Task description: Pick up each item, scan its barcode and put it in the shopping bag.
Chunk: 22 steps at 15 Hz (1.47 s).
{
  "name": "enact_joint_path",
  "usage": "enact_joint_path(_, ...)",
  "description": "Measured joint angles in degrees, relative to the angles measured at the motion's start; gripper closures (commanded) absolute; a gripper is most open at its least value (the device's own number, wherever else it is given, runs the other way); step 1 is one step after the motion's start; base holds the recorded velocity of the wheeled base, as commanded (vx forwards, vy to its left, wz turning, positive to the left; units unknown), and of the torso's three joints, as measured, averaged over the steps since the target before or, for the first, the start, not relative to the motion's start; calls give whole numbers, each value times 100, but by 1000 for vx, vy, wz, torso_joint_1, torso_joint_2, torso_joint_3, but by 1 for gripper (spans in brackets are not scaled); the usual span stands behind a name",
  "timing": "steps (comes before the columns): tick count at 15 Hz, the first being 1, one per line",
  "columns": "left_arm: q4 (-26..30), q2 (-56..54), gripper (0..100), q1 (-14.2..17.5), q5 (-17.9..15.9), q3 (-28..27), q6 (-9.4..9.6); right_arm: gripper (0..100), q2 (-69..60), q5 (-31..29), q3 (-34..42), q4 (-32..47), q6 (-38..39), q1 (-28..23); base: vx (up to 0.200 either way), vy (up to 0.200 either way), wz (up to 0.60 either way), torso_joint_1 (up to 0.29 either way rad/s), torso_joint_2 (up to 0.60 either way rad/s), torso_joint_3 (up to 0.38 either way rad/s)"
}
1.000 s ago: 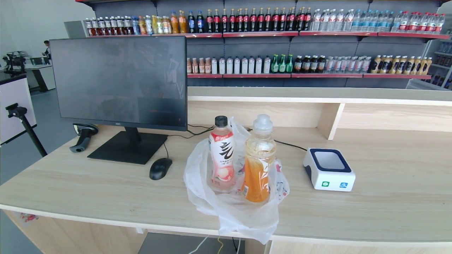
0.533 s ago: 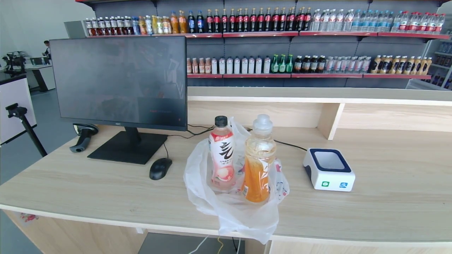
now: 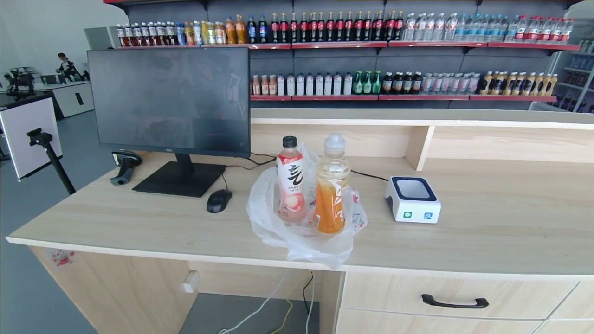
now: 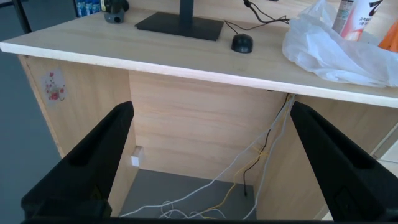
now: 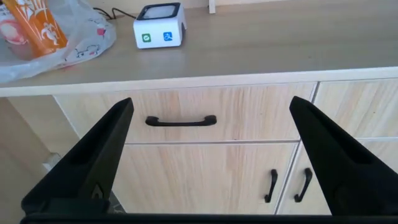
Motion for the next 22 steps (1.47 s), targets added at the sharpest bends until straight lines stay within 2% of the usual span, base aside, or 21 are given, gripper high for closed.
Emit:
enact_joint_path(3, 0, 2, 0, 0, 2, 0, -2, 0, -2, 28, 0, 2, -126, 0, -200, 0, 0, 5, 2, 2)
enact_joint_path(5, 0, 0, 0, -2, -1, 0, 66, 0, -2, 30, 2, 2, -139, 2, -200, 0, 0, 7, 5, 0)
enact_joint_path(10, 0, 0, 0, -11, -6, 0, 83, 0, -2, 30, 0, 2, -132, 0, 0, 0, 0, 0, 0, 0)
enact_joint_path(22, 17, 2, 0, -5, -6, 0, 83, 0, -2, 28, 0, 4, -134, 0, 0, -200, 0, 6, 4, 1)
